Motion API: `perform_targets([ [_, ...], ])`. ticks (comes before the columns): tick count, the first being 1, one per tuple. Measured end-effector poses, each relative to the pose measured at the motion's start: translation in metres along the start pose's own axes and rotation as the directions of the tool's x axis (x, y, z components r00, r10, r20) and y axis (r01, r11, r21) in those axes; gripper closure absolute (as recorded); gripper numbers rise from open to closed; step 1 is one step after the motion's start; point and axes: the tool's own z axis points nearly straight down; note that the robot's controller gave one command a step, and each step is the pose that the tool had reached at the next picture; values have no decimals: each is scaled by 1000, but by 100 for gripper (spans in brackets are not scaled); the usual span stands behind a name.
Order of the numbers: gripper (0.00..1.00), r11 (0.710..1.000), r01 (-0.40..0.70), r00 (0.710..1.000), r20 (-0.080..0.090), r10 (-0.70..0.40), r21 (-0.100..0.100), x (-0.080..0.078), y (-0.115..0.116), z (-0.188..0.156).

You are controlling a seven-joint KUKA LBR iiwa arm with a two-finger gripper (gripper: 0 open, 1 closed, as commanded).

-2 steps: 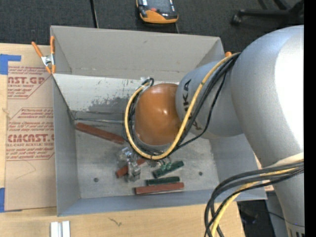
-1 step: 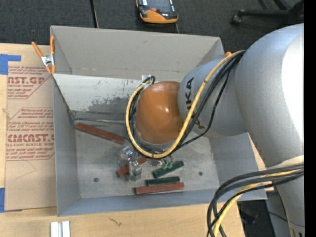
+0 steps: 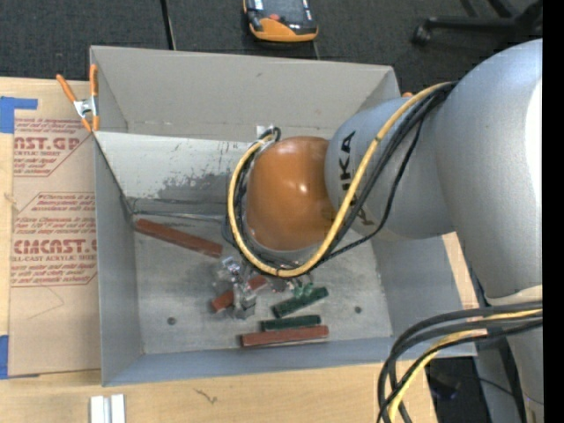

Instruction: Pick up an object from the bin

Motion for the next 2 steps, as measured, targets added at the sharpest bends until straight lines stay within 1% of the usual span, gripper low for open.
perform_targets([
  [2,100,1000,0,1000,9,0,2,-2,0,-39],
])
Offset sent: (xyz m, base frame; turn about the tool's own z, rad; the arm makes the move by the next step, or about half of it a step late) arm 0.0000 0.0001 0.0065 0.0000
